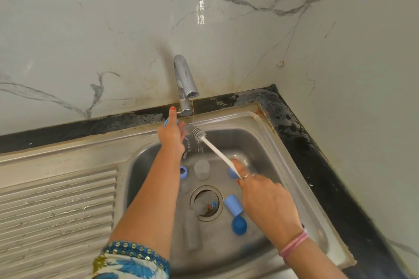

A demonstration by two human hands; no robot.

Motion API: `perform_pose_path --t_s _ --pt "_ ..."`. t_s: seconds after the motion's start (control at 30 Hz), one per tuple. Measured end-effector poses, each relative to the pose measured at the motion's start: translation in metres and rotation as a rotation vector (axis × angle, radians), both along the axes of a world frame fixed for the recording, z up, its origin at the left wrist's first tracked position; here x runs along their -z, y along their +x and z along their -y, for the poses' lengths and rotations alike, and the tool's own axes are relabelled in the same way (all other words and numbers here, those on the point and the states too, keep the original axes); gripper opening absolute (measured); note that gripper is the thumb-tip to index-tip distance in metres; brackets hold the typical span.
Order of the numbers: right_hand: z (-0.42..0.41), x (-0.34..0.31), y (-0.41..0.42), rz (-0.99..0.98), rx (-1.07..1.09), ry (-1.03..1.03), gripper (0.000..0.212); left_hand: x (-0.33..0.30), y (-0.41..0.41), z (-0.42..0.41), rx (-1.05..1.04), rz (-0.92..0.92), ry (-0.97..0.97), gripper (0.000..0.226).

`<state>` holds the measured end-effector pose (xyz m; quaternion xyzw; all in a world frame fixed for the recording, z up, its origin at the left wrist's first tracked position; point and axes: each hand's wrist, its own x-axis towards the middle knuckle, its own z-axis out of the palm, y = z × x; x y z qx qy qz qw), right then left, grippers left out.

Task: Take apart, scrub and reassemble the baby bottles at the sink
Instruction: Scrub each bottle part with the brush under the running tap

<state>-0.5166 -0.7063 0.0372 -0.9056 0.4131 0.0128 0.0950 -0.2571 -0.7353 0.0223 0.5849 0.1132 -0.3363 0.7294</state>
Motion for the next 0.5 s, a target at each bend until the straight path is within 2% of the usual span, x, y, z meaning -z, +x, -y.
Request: perform_pose_path --t_s 0.1,0.17,0.23,0.33,0.5 --pt "0.009 -0.002 -0.011 0.042 0.076 0.052 0.054 -0.003 0.009 -0.004 0.286 0.065 -0.012 0.038" --pt "0.014 -0.003 -0.012 0.046 0.103 0.119 0.052 -0.002 0.002 -0.004 0.505 0.181 0.041 0.045" --pt "0.019 -0.001 -0.010 0.062 0.140 0.200 0.049 0.002 -0.010 -0.003 0.604 0.280 0.086 0.054" --pt "0.019 0.006 -0.012 0.075 0.172 0.237 0.048 0.010 -0.018 -0.005 0.590 0.435 0.171 0.056" --pt "0.017 0.017 -0.016 0.096 0.192 0.311 0.044 0.015 -0.018 -0.010 0.508 0.541 0.161 0.063"
